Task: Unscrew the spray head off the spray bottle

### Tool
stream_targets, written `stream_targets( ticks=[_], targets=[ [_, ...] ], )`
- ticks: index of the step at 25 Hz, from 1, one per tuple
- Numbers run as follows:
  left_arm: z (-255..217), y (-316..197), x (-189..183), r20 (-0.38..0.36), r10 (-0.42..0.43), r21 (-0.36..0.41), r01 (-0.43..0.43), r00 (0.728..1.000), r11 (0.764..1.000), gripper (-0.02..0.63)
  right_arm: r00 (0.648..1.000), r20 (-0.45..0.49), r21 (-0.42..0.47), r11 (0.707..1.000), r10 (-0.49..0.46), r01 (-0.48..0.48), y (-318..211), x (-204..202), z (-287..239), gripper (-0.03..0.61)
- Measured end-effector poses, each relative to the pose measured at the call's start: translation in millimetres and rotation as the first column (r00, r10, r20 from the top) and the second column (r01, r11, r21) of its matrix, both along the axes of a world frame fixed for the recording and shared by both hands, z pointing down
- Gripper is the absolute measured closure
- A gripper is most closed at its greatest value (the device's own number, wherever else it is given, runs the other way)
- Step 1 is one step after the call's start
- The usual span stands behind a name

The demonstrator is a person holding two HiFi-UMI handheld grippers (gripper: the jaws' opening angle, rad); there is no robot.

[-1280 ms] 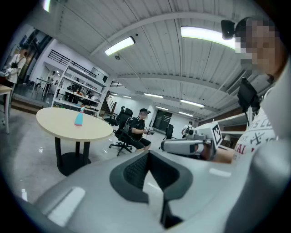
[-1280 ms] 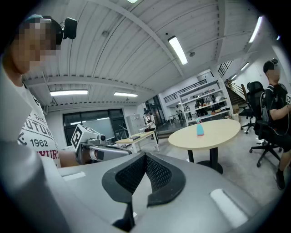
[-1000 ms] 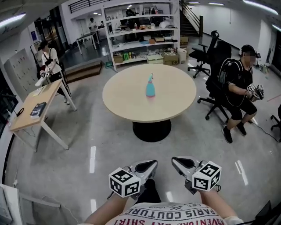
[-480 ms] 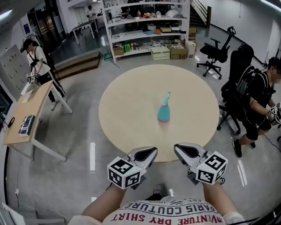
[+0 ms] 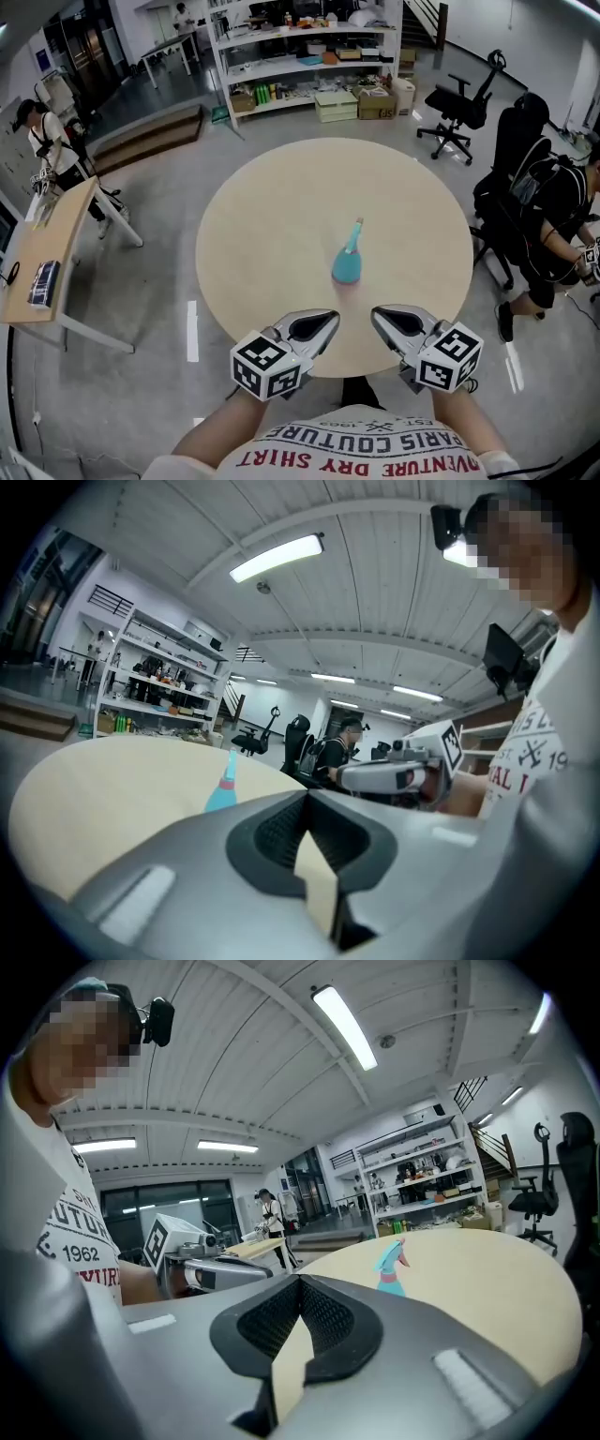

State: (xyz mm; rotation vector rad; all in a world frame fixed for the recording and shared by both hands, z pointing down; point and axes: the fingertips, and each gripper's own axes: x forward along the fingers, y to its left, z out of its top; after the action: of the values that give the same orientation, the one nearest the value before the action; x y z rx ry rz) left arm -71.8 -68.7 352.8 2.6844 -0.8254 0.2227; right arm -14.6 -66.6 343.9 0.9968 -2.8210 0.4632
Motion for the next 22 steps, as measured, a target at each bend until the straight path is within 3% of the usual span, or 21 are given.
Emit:
stream_targets(
  ticks=[8, 12, 14, 17, 20, 22],
  targets=[
    [16.8, -52.8, 7.9, 0.031, -0.006, 0.016, 0.005, 0.999, 1.000, 0.612, 1.000, 0.005, -0.024, 0.999, 0.021, -0.021, -60.0, 13.1, 17.4, 0.577],
    [45.0, -84.4, 14.8, 0.143, -0.017, 0.050, 0.010, 0.990, 0.999, 0.612, 1.000, 0.004, -0.029, 0.999, 0.029, -0.029, -80.5, 19.9, 28.8, 0.577],
    [59.9, -100.1, 19.4, 0.164, -0.005, 0.027, 0.001, 0.986, 1.000, 0.611, 0.999, 0.019, -0.030, 0.999, 0.034, -0.033, -89.5, 24.0, 31.3, 0.577],
    [77.7, -125.8, 25.0, 0.177, -0.010, -0.007, 0.011, 0.984, 1.000, 0.454, 0.999, 0.012, -0.034, 0.999, 0.040, -0.039, -103.9, 29.3, 33.5, 0.577],
    [101.2, -152.6, 25.9, 0.236, -0.047, 0.011, 0.045, 0.971, 0.999, 0.306, 0.999, -0.012, -0.031, 0.998, 0.046, -0.047, -115.7, 29.7, 36.7, 0.577],
    [117.9, -167.7, 30.5, 0.254, -0.060, 0.017, 0.057, 0.965, 0.998, 0.279, 0.998, -0.024, -0.031, 0.998, 0.051, -0.051, -123.2, 30.7, 41.0, 0.577]
  ],
)
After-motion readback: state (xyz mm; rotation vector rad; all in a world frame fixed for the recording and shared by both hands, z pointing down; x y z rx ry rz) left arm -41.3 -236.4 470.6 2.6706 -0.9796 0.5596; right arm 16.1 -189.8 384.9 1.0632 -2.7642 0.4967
